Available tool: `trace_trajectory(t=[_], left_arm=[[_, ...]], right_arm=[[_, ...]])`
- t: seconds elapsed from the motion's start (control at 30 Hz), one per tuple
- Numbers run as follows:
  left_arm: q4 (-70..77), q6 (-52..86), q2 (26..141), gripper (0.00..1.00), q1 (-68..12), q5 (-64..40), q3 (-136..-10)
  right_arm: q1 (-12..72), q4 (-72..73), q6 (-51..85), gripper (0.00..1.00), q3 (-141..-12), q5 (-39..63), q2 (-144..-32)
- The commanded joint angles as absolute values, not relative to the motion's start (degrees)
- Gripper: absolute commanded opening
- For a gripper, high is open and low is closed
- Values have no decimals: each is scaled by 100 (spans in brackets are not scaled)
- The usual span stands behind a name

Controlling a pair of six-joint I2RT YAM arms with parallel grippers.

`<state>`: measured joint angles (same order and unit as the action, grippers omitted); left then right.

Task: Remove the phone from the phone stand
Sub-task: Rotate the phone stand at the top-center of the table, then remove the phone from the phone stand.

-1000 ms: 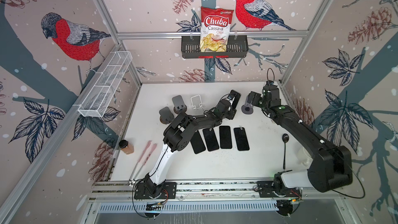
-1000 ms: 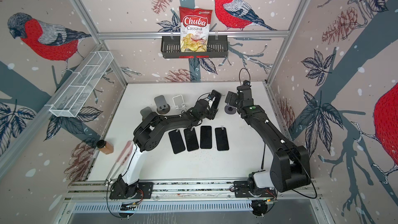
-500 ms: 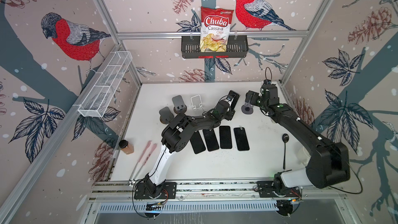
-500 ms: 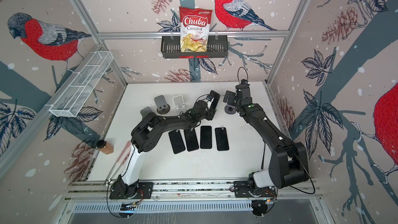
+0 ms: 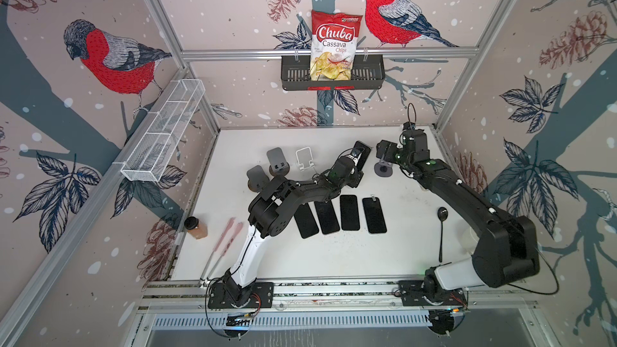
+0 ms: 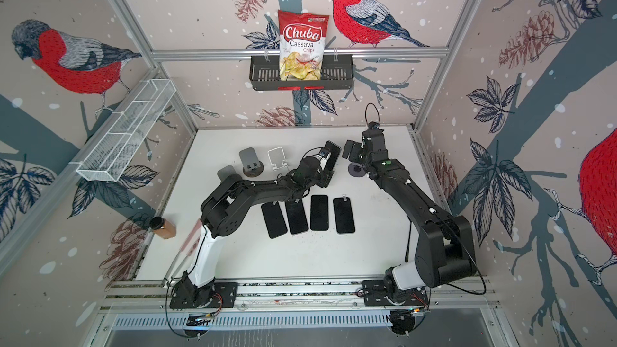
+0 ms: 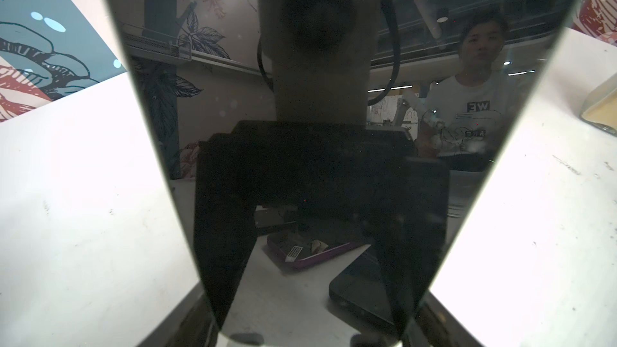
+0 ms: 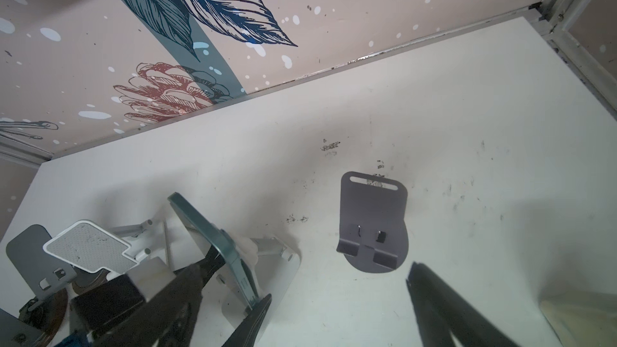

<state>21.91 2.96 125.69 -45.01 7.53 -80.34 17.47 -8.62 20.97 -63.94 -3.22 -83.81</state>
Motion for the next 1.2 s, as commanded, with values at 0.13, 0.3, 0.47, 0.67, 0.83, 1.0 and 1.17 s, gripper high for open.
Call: trace_trajectory(t=[0.13,0.3,0.47,0.67,0.83,1.0,1.17], left_arm=[[2632,359,12531,74,-4500,546,-7850],[2699,369,12555,74,-4500,526,-7780],[2761,369,12559,74,-4500,498,-7717],[2805,372,12564,75,-4500,456,-7683],[2802,334,12583,75,-4500,459,-7707],[2771,300,12612,75,-4500,431,-7732],[2777,291,12629,75,-4500,411,-7747]], right_arm=[[1635,-102,1820,91,-6091,644,-8405],[1569,275,1532,83,-5862,1163,-8424],[1534,624,1228,77,-5739,1646,-8488],[1507,743,1030,69,-5869,1988,-8780],[1467,788,1000,61,-6023,2181,-9036],[1466,915,957,58,-6111,2460,-9212],[1467,853,914,53,-6288,2586,-9436]])
